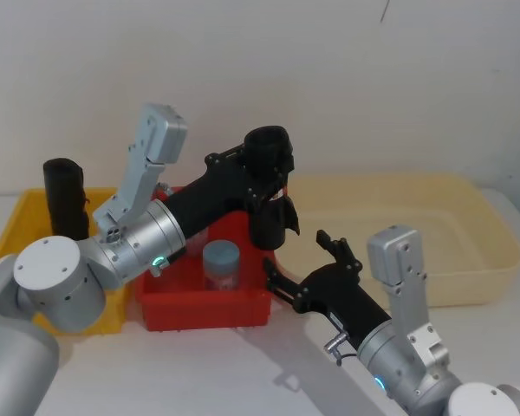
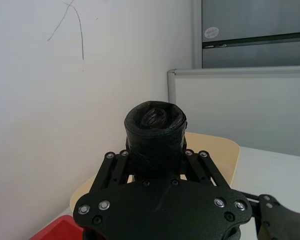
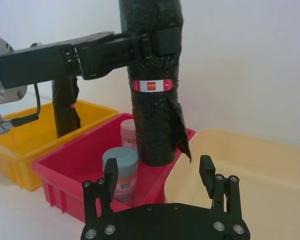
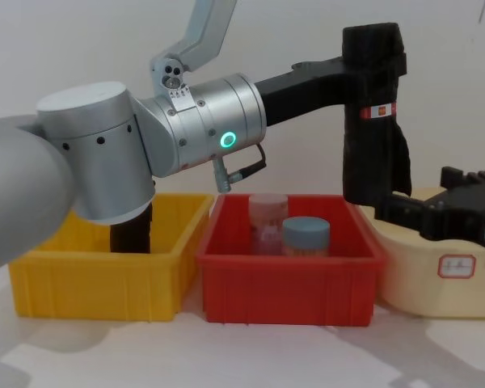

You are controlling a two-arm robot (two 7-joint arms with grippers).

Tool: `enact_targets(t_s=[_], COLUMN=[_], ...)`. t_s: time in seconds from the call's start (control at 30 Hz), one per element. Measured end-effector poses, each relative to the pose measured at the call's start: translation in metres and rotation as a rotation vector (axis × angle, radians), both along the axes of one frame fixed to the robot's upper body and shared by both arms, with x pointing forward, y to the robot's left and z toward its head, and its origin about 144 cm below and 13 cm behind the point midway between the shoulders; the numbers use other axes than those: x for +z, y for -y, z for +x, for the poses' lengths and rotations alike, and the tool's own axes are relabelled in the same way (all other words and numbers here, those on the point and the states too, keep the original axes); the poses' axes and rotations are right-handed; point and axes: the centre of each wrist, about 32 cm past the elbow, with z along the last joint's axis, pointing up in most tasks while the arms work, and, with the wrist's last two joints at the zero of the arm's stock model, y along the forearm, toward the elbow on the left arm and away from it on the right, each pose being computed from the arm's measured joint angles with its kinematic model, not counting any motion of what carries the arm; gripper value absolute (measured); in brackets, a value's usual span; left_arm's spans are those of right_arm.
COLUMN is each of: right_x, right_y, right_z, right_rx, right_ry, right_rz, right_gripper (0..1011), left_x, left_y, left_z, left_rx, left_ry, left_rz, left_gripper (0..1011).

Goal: Pick up the garbage bag with the one hand and transfer it to the other hand.

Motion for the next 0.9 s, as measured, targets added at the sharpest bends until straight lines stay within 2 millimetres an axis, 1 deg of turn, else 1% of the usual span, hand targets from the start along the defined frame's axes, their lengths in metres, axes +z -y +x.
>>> enact_targets(t_s=[0.43, 0.9], right_x=[-0.007, -0.005], right_y=[-0.004, -0.005], right_z=[0.018, 0.037], right_rx=[0.019, 0.002], right_ry=[-0.004, 0.011], right_rz=[0.014, 0.027], right_gripper=[1001, 1001], left_x=[0.000, 0.000], left_y=[0.000, 0.000], left_z=[0.000, 0.000], left_rx=[0.000, 0.000], left_ry=[-0.001, -0.001], left_rz=[0.000, 0.000], left_gripper=[403, 403])
